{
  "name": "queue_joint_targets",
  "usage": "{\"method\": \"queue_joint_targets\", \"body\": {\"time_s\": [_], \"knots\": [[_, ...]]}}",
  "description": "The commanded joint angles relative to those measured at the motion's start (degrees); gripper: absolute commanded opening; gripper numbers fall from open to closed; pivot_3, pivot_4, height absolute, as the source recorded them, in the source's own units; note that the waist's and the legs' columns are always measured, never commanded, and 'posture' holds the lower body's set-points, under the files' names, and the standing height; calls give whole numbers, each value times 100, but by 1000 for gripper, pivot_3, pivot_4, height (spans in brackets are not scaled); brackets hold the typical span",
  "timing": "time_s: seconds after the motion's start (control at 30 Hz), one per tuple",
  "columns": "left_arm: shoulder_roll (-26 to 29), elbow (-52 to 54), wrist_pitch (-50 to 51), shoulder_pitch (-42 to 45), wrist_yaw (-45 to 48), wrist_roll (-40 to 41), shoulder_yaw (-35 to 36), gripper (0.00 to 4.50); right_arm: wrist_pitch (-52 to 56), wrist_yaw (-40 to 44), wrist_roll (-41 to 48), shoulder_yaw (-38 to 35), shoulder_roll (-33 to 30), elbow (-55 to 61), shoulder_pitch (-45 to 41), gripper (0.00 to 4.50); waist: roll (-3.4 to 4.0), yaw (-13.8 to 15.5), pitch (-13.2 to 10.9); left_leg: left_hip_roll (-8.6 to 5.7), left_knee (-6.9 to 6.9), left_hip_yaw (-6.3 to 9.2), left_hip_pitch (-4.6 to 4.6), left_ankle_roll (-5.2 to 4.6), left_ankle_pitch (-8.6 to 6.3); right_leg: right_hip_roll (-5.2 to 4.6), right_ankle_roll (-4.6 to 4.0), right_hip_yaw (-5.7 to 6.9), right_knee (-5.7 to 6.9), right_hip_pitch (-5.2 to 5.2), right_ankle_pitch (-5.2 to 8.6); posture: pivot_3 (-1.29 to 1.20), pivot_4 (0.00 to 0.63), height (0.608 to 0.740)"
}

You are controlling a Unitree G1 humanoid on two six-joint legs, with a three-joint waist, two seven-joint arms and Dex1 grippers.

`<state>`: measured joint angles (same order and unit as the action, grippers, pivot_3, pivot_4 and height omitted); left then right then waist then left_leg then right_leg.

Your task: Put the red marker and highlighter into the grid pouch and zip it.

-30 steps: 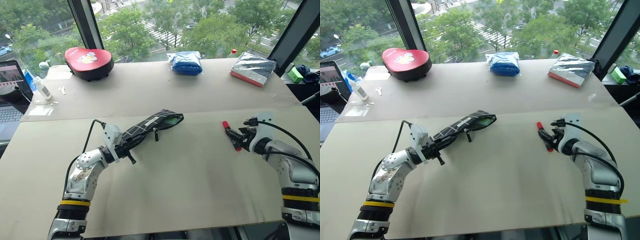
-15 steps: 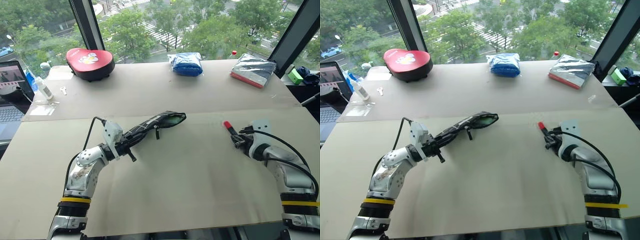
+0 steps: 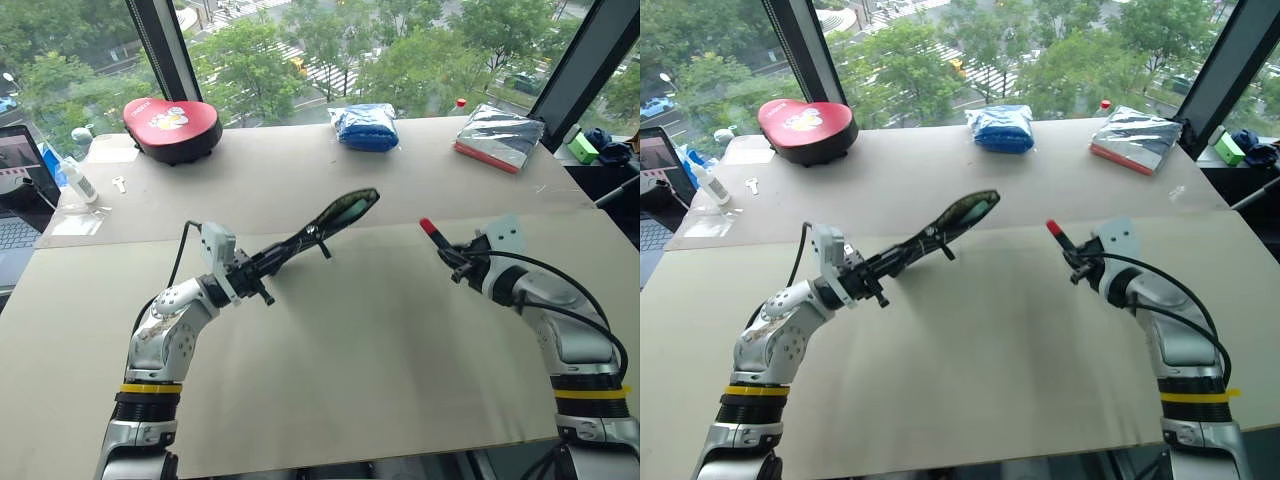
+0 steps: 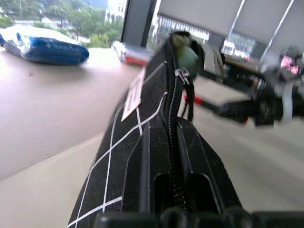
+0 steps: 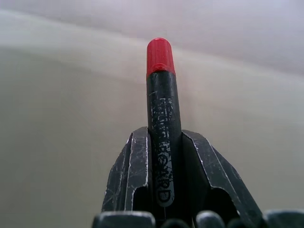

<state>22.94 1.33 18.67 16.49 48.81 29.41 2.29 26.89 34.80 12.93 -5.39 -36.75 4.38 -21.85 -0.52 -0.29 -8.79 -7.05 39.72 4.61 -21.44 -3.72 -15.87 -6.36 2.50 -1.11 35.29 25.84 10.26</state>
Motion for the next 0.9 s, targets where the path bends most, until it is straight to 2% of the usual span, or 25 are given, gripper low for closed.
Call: {"method": "queue_joint_targets", "body": {"time_s": [0.03,0.23,0.37,0.57,0.9], "knots": [[145,148,-290,-116,232,-317,-258,0,-854,624,-159,166,-426,629,-338,530,0,4,-1,0,0,0,-2,0,0,-1,0,1,-2,2,0,0,150,740],[121,111,-405,-113,263,-457,-335,0,-1083,1437,-34,496,-813,1138,-682,530,-2,49,-1,1,3,3,-3,-2,-1,-4,0,10,-9,-7,0,0,150,740],[73,117,-403,-80,219,-435,-304,0,-1309,2091,-62,882,-1093,1611,-409,530,-2,61,-1,2,1,3,-7,-4,-3,-4,0,10,-12,2,0,0,150,740],[48,152,-389,-98,196,-409,-272,0,-1917,2212,-734,1352,-1190,1408,-302,530,-2,91,-2,1,6,0,-8,-5,-4,-8,2,11,-15,0,-1,0,150,740],[24,187,-383,-63,228,-391,-277,0,-2585,2235,-1397,1777,-886,577,-909,530,-3,88,-2,2,4,-1,-12,-4,-3,-7,1,12,-12,11,-1,0,150,740]]}}
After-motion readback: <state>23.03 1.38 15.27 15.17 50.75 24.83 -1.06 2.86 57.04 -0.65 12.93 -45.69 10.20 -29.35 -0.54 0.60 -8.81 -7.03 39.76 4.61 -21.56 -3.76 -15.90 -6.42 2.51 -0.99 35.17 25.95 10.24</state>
